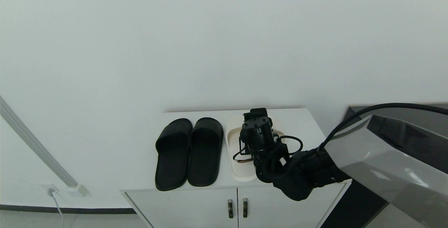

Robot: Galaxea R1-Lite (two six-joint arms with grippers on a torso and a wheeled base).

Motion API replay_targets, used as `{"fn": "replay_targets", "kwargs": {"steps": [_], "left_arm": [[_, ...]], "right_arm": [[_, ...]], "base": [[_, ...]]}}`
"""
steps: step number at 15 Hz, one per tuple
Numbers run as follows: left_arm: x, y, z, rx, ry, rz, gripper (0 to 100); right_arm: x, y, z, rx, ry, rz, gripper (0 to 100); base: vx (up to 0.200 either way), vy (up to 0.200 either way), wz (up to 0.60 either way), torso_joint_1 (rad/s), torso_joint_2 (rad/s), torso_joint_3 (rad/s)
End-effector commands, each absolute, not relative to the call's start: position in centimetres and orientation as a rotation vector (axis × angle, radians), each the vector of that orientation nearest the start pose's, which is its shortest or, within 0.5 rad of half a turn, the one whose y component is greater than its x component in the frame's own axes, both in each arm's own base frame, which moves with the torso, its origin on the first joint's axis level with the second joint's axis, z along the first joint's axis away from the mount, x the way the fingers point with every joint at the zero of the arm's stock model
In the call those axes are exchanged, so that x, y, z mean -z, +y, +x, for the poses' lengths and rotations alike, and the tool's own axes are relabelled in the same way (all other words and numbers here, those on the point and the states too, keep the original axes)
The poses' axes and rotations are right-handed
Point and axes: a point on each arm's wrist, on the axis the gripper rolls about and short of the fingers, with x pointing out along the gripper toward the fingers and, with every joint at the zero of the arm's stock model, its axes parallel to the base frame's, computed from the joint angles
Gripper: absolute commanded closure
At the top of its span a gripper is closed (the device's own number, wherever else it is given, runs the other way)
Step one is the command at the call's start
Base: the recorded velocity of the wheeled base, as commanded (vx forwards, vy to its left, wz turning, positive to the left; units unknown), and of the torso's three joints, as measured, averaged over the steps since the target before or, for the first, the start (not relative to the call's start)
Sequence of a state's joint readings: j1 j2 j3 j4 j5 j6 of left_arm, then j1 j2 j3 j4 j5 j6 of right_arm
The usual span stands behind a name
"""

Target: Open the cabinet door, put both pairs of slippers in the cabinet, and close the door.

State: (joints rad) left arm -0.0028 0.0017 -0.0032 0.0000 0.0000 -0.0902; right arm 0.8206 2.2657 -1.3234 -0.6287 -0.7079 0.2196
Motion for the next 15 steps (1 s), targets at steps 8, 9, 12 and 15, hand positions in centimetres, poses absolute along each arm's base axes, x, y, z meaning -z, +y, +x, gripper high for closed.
{"fn": "replay_targets", "kwargs": {"steps": [8, 9, 12, 15], "left_arm": [[-7.6, 0.0, -2.3, 0.003, -0.001, -0.089, 100], [-7.6, 0.0, -2.3, 0.003, -0.001, -0.089, 100], [-7.6, 0.0, -2.3, 0.003, -0.001, -0.089, 100], [-7.6, 0.0, -2.3, 0.003, -0.001, -0.089, 100]], "right_arm": [[-16.1, 22.3, 24.0, -0.505, 0.181, -0.003, 100], [-16.3, 20.9, 23.0, -0.582, 0.186, 0.003, 100], [-17.2, 17.5, 20.7, -0.795, 0.194, 0.017, 100], [-17.0, 16.4, 19.6, -0.906, 0.234, 0.006, 100]], "base": [[0.000, 0.000, 0.00, 0.000, 0.00, 0.000], [0.000, 0.000, 0.00, 0.000, 0.00, 0.000], [0.000, 0.000, 0.00, 0.000, 0.00, 0.000], [0.000, 0.000, 0.00, 0.000, 0.00, 0.000]]}}
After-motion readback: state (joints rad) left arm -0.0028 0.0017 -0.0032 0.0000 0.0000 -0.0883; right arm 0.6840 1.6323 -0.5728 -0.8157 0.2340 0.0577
